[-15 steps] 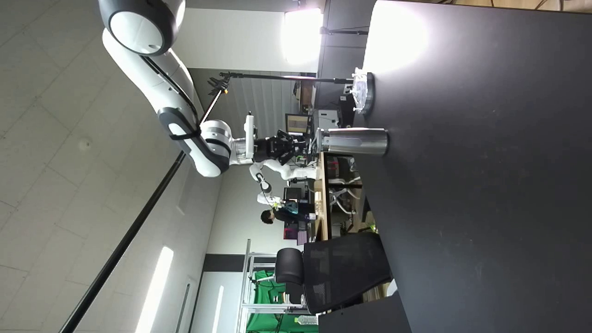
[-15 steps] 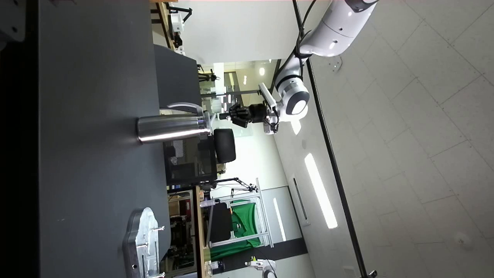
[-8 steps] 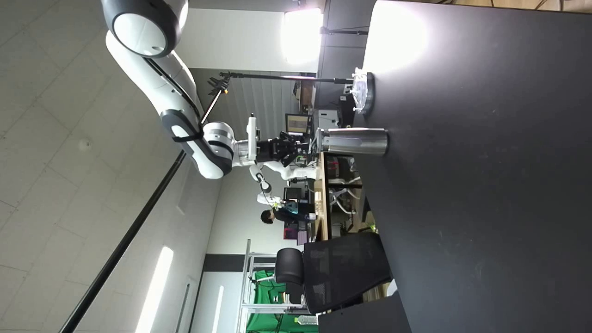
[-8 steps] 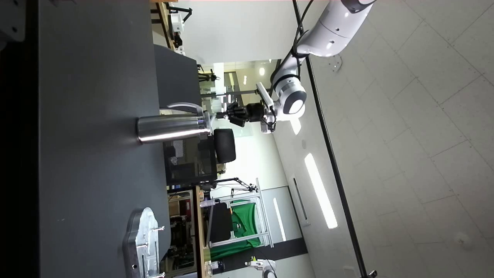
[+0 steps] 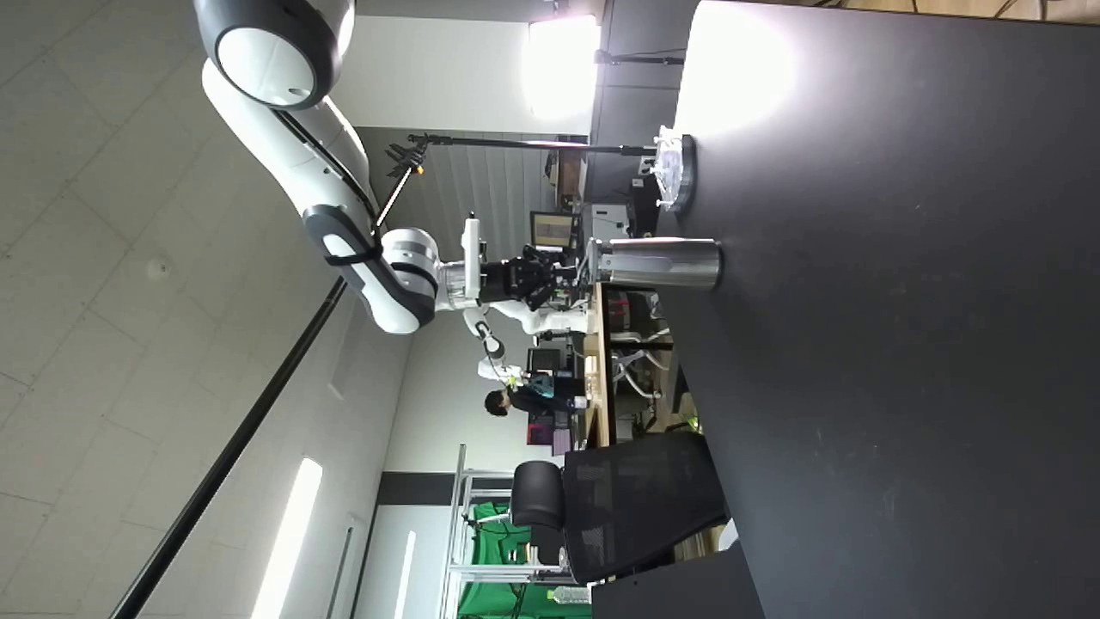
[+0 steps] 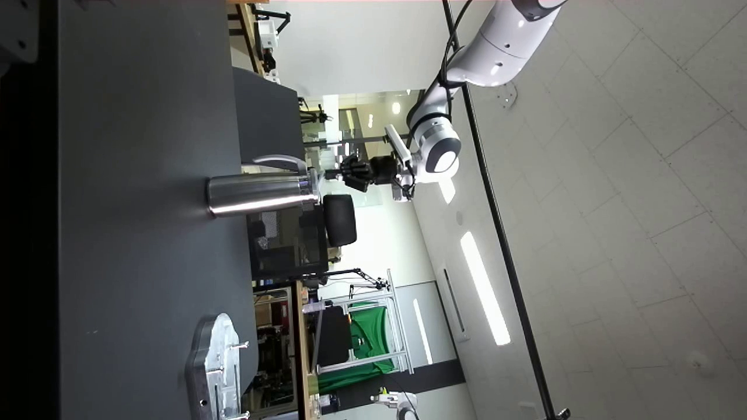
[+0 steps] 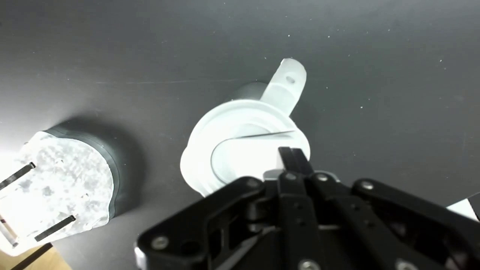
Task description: Close the lid on the silver flask
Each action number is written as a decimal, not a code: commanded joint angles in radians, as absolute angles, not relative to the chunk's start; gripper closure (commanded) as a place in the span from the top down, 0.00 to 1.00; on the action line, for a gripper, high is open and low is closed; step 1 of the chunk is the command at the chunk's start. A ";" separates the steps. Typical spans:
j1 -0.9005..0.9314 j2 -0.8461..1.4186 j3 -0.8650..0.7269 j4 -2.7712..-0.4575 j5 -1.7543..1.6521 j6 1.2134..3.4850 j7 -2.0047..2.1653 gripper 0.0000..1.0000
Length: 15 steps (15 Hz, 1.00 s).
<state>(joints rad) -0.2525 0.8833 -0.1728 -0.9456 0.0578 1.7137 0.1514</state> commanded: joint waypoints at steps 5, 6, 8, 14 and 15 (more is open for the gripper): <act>-0.261 0.929 -0.177 -0.882 0.060 1.683 0.167 0.00; -0.261 0.932 -0.179 -0.881 0.057 1.683 0.168 0.00; -0.260 0.940 -0.184 -0.883 0.052 1.684 0.169 0.00; -0.255 0.953 -0.190 -0.878 0.044 1.681 0.173 0.00; -0.253 0.953 -0.191 -0.878 0.042 1.682 0.174 0.00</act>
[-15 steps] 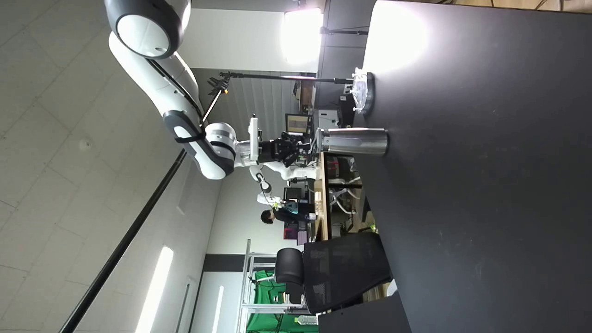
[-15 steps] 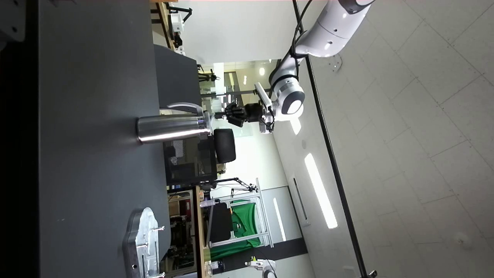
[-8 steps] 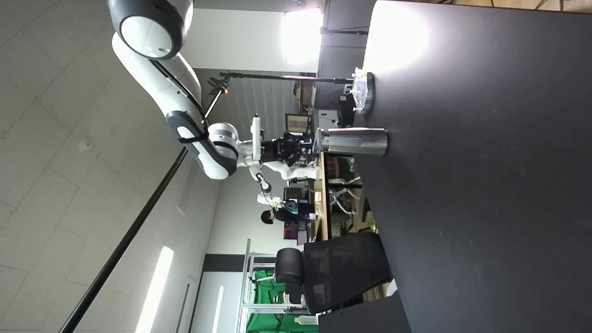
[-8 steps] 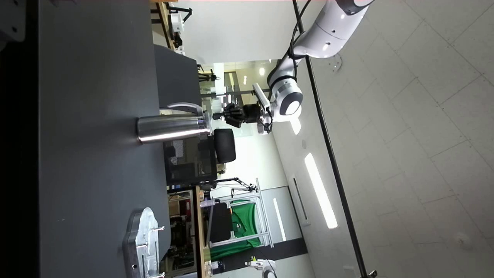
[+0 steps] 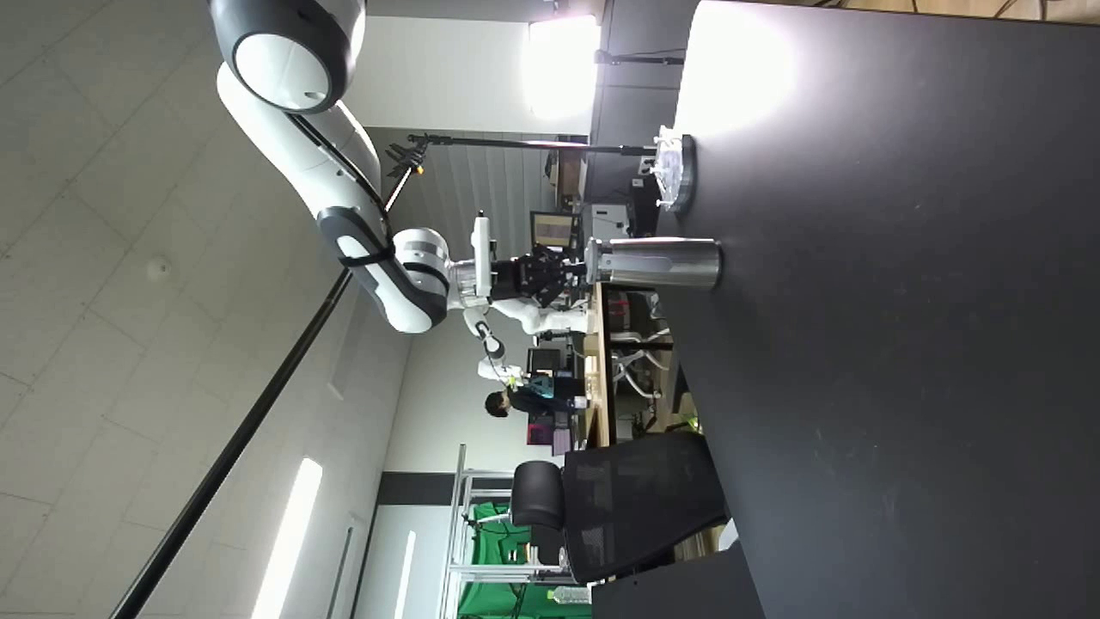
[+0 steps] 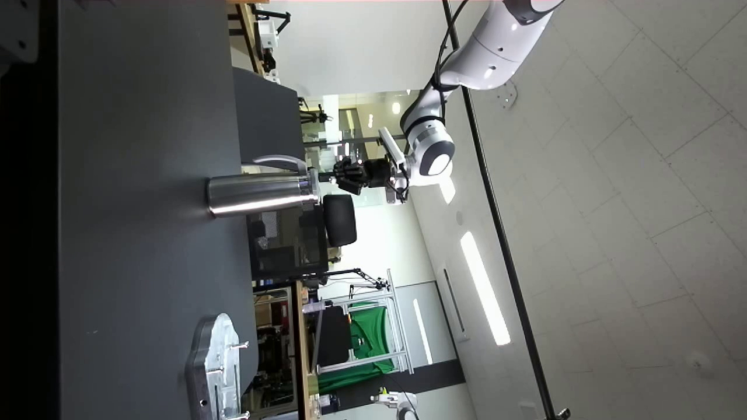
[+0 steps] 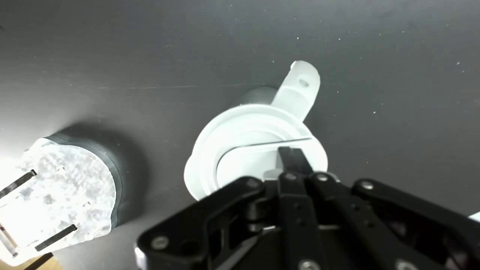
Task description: Close the lid on the silver flask
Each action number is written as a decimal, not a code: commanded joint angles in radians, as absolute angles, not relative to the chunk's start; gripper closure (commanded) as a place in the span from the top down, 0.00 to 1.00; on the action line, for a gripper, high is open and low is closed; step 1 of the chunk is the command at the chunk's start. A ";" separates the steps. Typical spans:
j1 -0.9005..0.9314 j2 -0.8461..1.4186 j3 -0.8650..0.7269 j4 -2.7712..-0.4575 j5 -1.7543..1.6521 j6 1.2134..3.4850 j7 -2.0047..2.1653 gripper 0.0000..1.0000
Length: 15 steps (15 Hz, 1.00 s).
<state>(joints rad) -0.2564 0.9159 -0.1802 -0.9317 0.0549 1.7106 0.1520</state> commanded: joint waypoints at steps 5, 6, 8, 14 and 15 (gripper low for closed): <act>-0.229 0.953 -0.204 -0.891 -0.007 1.697 0.177 0.00; -0.221 0.953 -0.207 -0.896 -0.026 1.701 0.177 0.00; -0.205 0.953 -0.212 -0.902 -0.057 1.705 0.178 0.00; -0.171 0.949 -0.218 -0.928 -0.104 1.738 0.183 0.00; -0.174 0.944 -0.212 -0.938 -0.091 1.758 0.183 0.00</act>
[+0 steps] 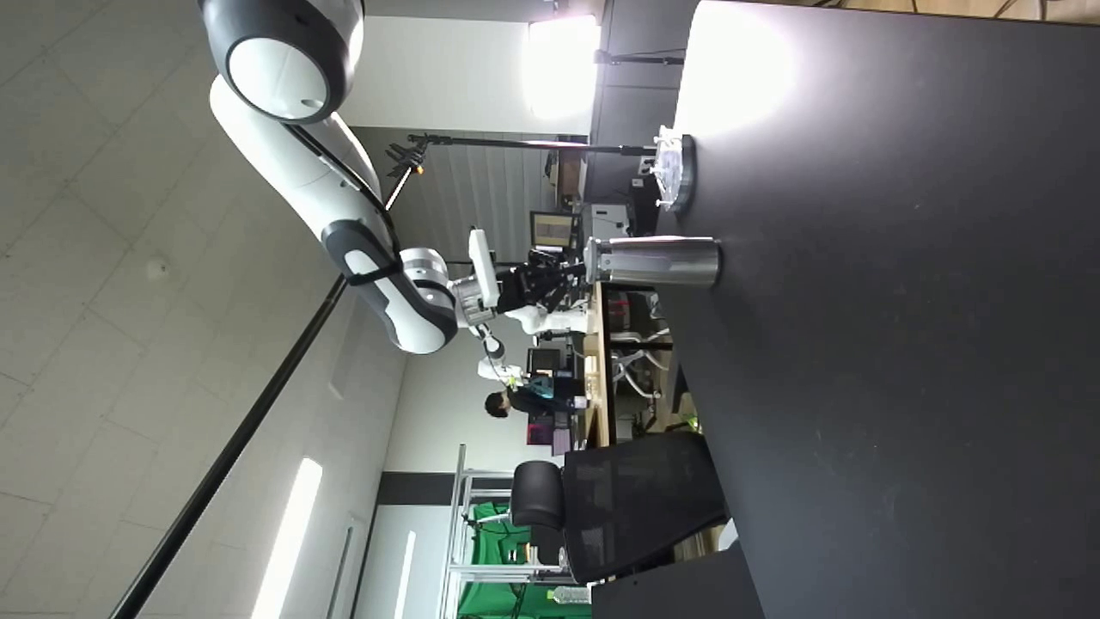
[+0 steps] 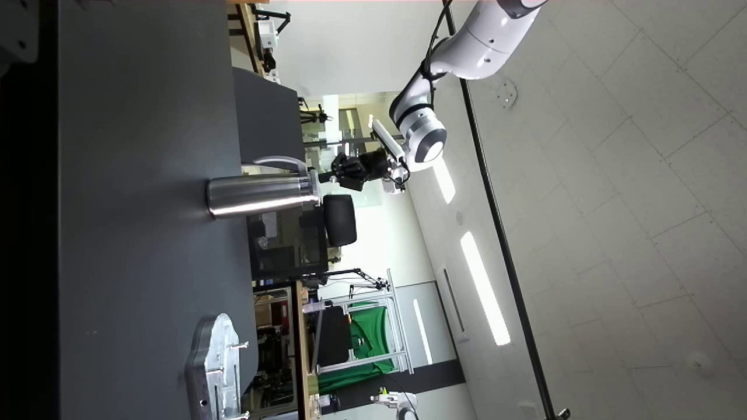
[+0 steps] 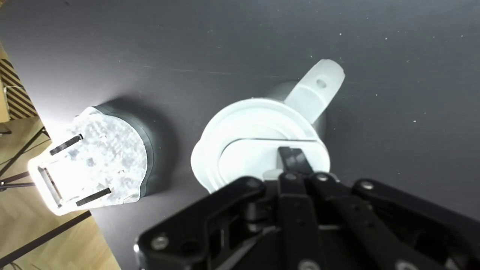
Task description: Close the lid on the silver flask
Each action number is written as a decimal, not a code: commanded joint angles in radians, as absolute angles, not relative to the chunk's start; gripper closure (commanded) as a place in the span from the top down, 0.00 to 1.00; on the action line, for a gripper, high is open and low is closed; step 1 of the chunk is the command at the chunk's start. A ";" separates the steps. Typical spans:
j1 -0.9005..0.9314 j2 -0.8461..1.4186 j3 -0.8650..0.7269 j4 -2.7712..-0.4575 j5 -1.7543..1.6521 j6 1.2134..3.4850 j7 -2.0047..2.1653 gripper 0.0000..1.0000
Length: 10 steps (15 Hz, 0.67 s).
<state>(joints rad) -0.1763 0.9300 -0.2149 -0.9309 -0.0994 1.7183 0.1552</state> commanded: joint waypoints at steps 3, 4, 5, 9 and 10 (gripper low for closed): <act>-0.180 0.936 -0.206 -0.957 -0.070 1.821 0.193 0.00; -0.184 0.936 -0.205 -0.959 -0.062 1.837 0.196 0.00; -0.185 0.937 -0.207 -0.960 -0.057 1.846 0.197 0.00; -0.190 0.940 -0.211 -0.958 -0.035 1.856 0.200 0.00; -0.190 0.940 -0.211 -0.958 -0.031 1.857 0.201 0.00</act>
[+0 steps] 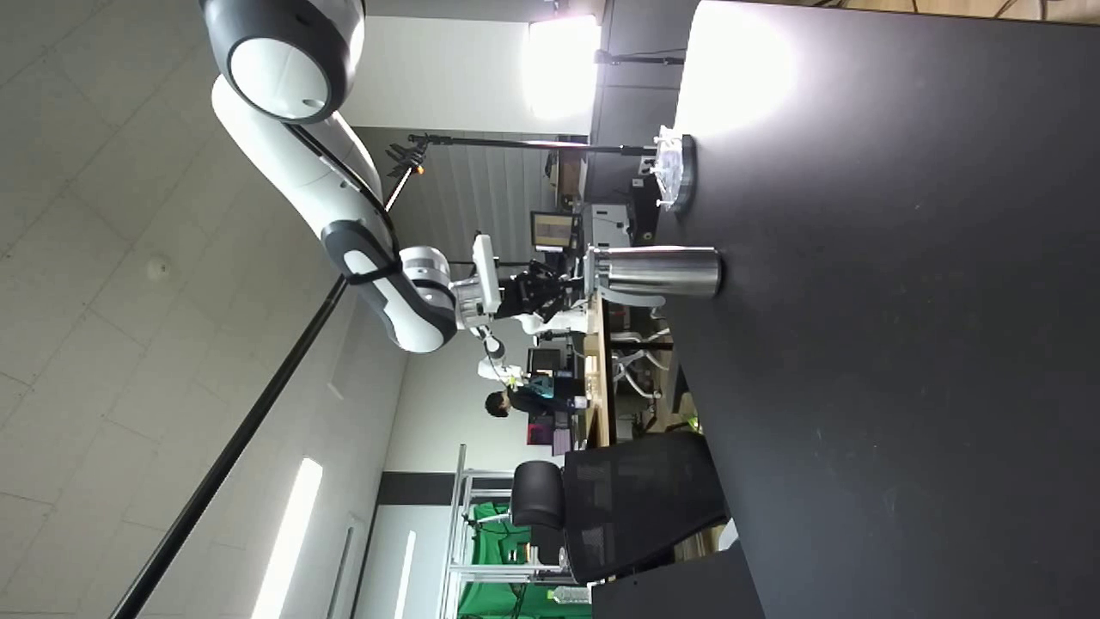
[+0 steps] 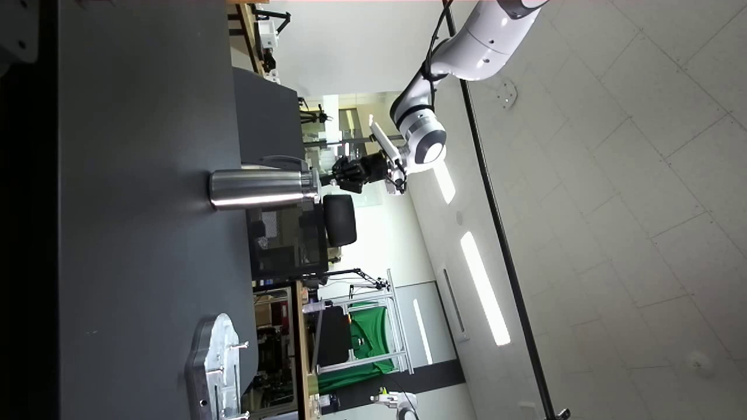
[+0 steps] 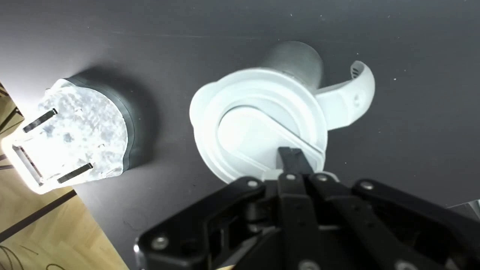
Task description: Close the lid on the silver flask
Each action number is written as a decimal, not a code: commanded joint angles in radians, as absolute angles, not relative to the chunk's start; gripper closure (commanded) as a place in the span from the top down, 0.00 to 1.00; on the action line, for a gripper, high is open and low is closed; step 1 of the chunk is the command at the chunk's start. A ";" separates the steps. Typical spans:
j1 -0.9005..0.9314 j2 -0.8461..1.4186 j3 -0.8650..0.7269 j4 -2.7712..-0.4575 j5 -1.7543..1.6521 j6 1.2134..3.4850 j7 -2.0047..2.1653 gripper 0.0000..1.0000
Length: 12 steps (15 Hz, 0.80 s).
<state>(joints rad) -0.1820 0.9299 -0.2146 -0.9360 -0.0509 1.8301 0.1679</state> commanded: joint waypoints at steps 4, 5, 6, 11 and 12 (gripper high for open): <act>-0.189 0.937 -0.213 -0.962 -0.022 1.874 0.201 0.00; -0.190 0.936 -0.213 -0.961 -0.022 1.872 0.201 0.00; -0.190 0.935 -0.212 -0.959 -0.021 1.872 0.200 0.00; -0.190 0.928 -0.208 -0.951 -0.011 1.867 0.198 0.00; -0.190 0.924 -0.208 -0.948 -0.008 1.864 0.194 0.00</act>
